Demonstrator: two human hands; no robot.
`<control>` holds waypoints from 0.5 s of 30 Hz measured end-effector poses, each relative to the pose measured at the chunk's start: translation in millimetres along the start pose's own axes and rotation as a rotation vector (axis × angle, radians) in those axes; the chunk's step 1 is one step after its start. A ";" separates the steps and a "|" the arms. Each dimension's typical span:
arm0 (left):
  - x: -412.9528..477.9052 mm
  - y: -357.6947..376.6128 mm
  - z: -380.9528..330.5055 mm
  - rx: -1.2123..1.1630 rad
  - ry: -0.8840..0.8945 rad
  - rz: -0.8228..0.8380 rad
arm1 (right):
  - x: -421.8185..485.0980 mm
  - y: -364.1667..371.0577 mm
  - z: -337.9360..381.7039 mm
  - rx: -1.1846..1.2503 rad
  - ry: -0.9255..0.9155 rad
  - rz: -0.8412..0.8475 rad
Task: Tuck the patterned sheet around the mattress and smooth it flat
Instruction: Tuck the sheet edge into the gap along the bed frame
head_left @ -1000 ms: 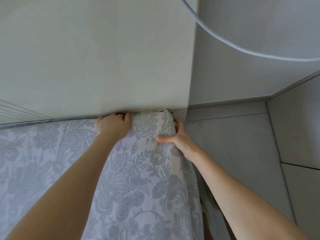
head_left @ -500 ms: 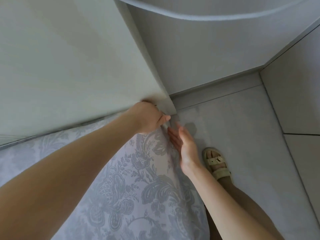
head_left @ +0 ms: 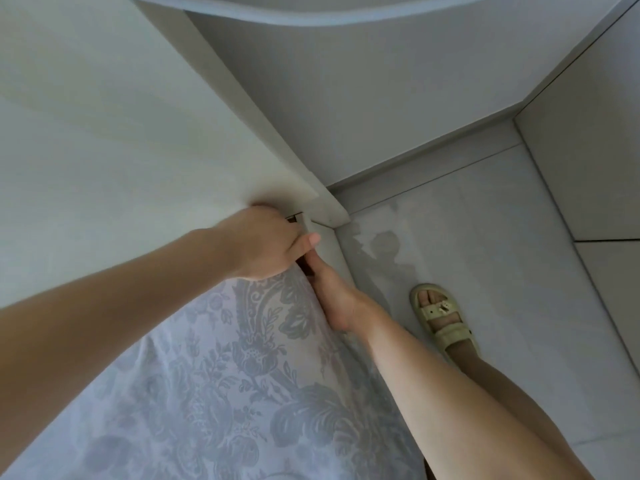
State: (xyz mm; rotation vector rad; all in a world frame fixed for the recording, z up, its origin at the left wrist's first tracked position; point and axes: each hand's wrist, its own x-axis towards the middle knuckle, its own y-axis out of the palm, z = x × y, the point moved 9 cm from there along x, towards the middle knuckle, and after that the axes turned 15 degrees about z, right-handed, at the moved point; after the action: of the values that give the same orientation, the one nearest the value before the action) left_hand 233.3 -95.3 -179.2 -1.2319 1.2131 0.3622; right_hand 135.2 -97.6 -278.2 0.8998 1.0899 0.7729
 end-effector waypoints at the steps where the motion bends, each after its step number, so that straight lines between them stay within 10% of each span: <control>1: 2.8 0.4 0.8 -0.002 0.002 -0.004 | 3.7 -3.5 0.0 -0.021 0.041 0.000; 9: -3.8 -5.5 -12.8 0.110 0.099 -0.245 | 2.6 -28.1 -5.0 -0.009 0.067 -0.137; 15: 18.4 23.3 -11.4 0.233 0.005 -0.071 | -44.6 -52.2 -11.2 0.098 -0.055 -0.428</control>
State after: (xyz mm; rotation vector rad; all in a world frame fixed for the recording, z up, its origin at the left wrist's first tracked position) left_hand 216.6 -103.2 -205.1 -1.0710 1.1765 0.1598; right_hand 116.3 -156.7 -309.5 0.7282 1.2261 0.3416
